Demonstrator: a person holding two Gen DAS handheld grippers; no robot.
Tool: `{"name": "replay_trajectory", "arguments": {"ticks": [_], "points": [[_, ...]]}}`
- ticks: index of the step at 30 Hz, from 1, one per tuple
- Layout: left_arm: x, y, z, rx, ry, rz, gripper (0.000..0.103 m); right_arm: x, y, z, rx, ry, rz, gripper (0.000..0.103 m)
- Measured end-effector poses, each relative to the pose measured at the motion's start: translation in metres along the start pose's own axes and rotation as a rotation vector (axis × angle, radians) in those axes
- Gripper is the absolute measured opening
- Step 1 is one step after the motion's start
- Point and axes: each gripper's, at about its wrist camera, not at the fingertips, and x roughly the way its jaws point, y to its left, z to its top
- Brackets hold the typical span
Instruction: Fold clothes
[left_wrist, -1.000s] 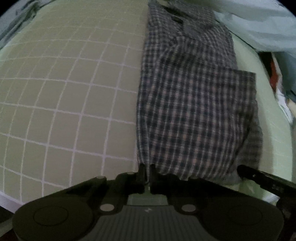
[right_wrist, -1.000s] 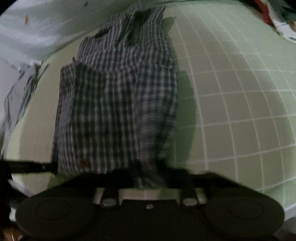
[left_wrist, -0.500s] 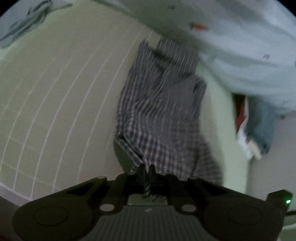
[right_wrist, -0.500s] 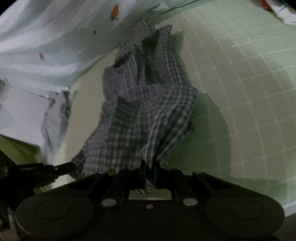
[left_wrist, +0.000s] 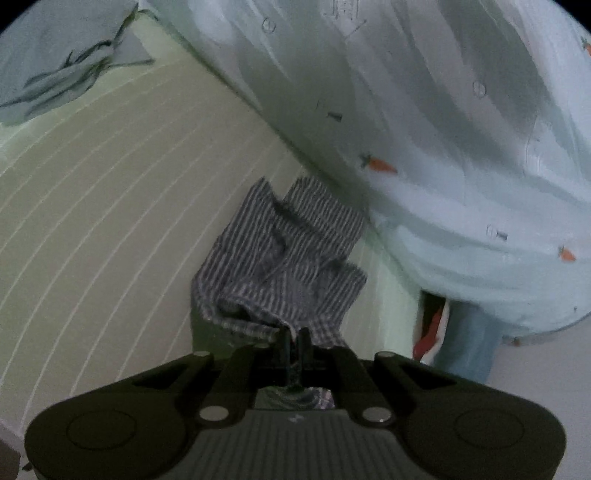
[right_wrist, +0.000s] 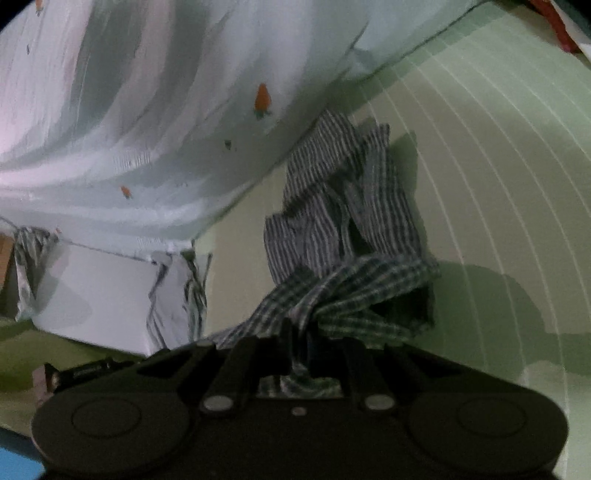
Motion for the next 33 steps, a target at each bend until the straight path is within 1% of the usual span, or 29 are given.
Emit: {"name": "replay_trajectory", "arguments": {"ticks": [4, 7, 11, 12, 13, 14, 15, 16, 17, 18, 19, 20, 21, 22, 24, 26, 28, 29, 31, 32, 33], "points": [[0.012, -0.008, 0.022, -0.021, -0.021, -0.01, 0.003, 0.012, 0.006, 0.031, 0.006, -0.027, 0.003, 0.007], [0.026, -0.013, 0.04, -0.033, -0.031, -0.014, 0.003, 0.024, 0.008, 0.056, 0.033, -0.037, 0.004, 0.007], [0.057, -0.023, 0.075, -0.03, -0.05, -0.006, 0.003, 0.047, 0.004, 0.093, 0.078, -0.063, 0.008, 0.007], [0.067, -0.026, 0.086, -0.027, -0.066, -0.009, 0.004, 0.054, 0.004, 0.105, 0.072, -0.081, 0.002, 0.008], [0.077, -0.029, 0.097, -0.024, -0.093, -0.012, 0.004, 0.061, 0.004, 0.116, 0.065, -0.099, -0.004, 0.01], [0.088, -0.032, 0.108, -0.021, -0.127, -0.007, 0.007, 0.067, 0.004, 0.126, 0.062, -0.122, -0.01, 0.018], [0.098, -0.035, 0.118, -0.017, -0.161, -0.002, 0.015, 0.073, 0.004, 0.138, 0.057, -0.17, -0.019, 0.027], [0.108, -0.039, 0.128, 0.002, -0.193, 0.01, 0.021, 0.078, 0.004, 0.15, 0.053, -0.218, -0.028, 0.051], [0.116, -0.043, 0.134, 0.046, -0.211, 0.038, 0.033, 0.081, 0.004, 0.158, 0.048, -0.266, -0.058, 0.067], [0.122, -0.045, 0.137, 0.093, -0.213, 0.076, 0.046, 0.083, 0.006, 0.165, 0.036, -0.307, -0.097, 0.069], [0.128, -0.048, 0.14, 0.141, -0.216, 0.115, 0.052, 0.085, 0.008, 0.168, 0.019, -0.325, -0.116, 0.071], [0.133, -0.048, 0.14, 0.177, -0.212, 0.146, 0.063, 0.087, 0.009, 0.169, -0.002, -0.332, -0.123, 0.075], [0.137, -0.043, 0.135, 0.199, -0.198, 0.166, 0.067, 0.089, 0.009, 0.166, -0.028, -0.336, -0.128, 0.078], [0.142, -0.038, 0.131, 0.221, -0.183, 0.186, 0.067, 0.093, 0.007, 0.162, -0.051, -0.332, -0.145, 0.082], [0.153, -0.025, 0.121, 0.227, -0.123, 0.223, 0.071, 0.103, 0.003, 0.152, -0.095, -0.307, -0.187, 0.082], [0.166, -0.009, 0.11, 0.219, -0.049, 0.26, 0.073, 0.119, -0.001, 0.138, -0.148, -0.247, -0.259, 0.082], [0.176, 0.001, 0.099, 0.233, 0.011, 0.276, 0.073, 0.132, -0.003, 0.123, -0.216, -0.192, -0.314, 0.082], [0.18, 0.004, 0.095, 0.251, 0.029, 0.28, 0.076, 0.138, -0.004, 0.115, -0.253, -0.168, -0.335, 0.082], [0.187, 0.006, 0.089, 0.304, 0.041, 0.288, 0.079, 0.145, -0.006, 0.104, -0.298, -0.163, -0.364, 0.084], [0.191, 0.004, 0.087, 0.328, 0.043, 0.295, 0.08, 0.148, -0.008, 0.1, -0.314, -0.167, -0.375, 0.09], [0.195, 0.003, 0.086, 0.348, 0.045, 0.305, 0.083, 0.151, -0.011, 0.099, -0.315, -0.18, -0.383, 0.093]]}}
